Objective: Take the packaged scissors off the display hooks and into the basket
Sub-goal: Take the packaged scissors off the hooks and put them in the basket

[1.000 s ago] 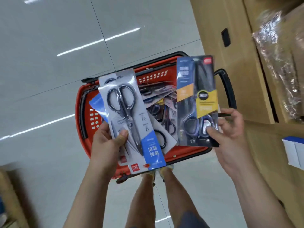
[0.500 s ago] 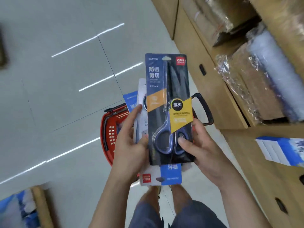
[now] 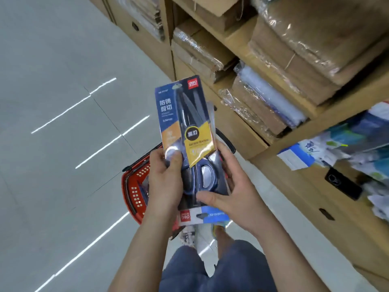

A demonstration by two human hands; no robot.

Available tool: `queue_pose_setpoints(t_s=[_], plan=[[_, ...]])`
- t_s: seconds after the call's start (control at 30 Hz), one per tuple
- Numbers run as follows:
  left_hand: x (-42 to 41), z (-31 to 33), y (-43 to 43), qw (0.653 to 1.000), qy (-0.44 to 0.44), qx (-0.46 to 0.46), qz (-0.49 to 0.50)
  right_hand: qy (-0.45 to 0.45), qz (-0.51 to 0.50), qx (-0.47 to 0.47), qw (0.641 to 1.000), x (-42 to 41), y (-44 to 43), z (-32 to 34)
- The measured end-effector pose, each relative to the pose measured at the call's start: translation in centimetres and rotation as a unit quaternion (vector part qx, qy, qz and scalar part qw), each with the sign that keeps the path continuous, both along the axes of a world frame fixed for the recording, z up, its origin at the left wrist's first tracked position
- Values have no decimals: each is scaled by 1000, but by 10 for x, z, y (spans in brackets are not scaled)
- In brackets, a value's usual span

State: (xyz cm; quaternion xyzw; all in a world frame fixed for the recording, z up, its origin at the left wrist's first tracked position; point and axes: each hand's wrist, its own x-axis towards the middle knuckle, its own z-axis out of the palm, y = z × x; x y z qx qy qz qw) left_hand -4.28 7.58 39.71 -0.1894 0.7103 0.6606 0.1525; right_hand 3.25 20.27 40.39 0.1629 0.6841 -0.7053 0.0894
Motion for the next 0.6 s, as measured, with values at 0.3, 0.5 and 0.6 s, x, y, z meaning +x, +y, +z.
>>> queue_pose_setpoints(t_s=[0.3,0.5,0.6], plan=[[40,46,47,990,-10,76,-117,23,-124,-5,992,78,29,47],[93,64,125,962,5,57,-269,24,-262,-14,965,159,72,65],[133,73,172,937,-10,84,-338,39,-323,-26,945,212,95,76]])
